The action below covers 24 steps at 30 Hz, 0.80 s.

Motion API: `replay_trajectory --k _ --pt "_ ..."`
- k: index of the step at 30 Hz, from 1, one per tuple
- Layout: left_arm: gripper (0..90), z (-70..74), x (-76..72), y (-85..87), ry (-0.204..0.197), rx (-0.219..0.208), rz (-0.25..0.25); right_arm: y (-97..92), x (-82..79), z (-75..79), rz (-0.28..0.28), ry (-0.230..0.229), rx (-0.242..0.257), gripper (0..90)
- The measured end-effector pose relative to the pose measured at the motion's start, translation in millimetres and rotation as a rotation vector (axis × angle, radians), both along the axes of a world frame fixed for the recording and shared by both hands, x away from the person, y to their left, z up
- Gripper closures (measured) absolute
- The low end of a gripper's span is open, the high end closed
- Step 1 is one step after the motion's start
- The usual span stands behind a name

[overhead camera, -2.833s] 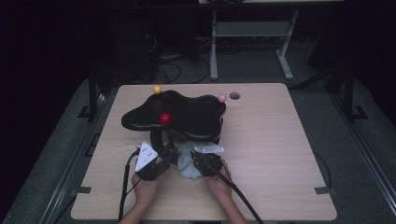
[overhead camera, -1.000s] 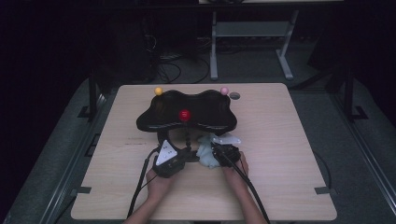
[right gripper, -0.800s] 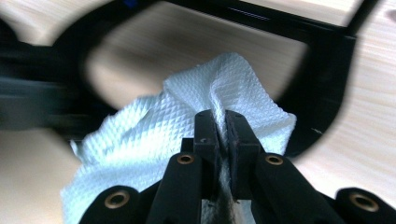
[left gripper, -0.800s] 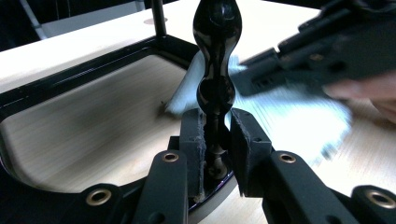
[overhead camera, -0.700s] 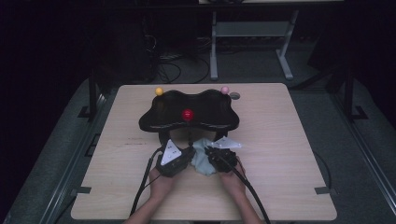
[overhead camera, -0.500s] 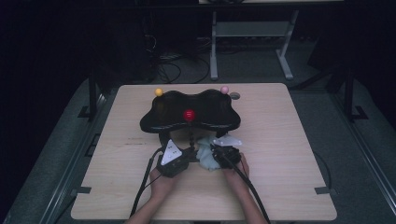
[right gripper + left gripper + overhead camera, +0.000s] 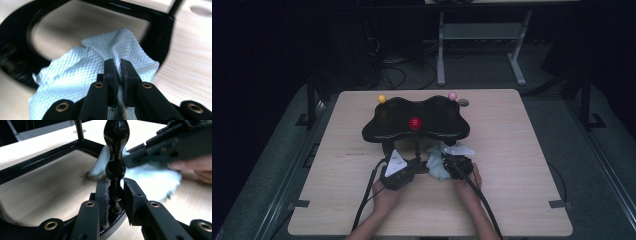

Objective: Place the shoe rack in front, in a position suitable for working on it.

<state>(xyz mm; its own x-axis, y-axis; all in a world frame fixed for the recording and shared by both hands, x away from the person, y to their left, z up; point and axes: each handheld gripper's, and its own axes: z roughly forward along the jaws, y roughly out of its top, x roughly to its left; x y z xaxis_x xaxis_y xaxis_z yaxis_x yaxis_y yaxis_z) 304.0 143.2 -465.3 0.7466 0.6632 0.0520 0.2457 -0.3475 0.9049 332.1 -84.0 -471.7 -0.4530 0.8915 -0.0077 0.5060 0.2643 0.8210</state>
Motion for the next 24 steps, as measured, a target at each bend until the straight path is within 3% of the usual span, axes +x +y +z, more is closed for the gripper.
replay_trajectory --k 1,3,6,9,10,13,18,24 --pt "74.2 0.0 0.1 -0.1 0.001 0.001 0.000 -4.2 2.8 -0.4 -0.023 0.012 0.027 83.9" --pt "74.9 -0.1 0.2 -1.0 -0.001 0.005 0.001 -2.9 1.2 -0.5 -0.039 0.014 0.033 83.9" --pt "75.4 -0.5 0.4 -0.9 -0.016 0.016 -0.007 4.1 -9.5 -1.1 -0.018 0.009 0.070 84.1" --pt "75.4 -0.5 1.2 -1.8 -0.013 0.013 -0.006 2.0 -12.8 1.4 -0.023 0.003 0.052 84.1" --pt "75.4 -0.6 1.1 -2.6 -0.017 0.015 -0.004 1.1 -16.0 2.5 -0.039 -0.028 0.027 84.2" --pt "75.4 -0.4 1.7 -3.9 -0.019 0.019 -0.005 -8.6 -33.6 6.2 -0.063 -0.114 0.039 84.4" --pt "75.4 1.2 4.7 -12.2 -0.020 0.039 -0.006 -24.6 -60.9 13.6 -0.112 -0.199 0.095 84.4" --pt "75.5 0.2 9.1 -21.0 -0.021 0.029 -0.001 -41.7 -78.8 15.5 -0.148 -0.286 0.172 84.6"
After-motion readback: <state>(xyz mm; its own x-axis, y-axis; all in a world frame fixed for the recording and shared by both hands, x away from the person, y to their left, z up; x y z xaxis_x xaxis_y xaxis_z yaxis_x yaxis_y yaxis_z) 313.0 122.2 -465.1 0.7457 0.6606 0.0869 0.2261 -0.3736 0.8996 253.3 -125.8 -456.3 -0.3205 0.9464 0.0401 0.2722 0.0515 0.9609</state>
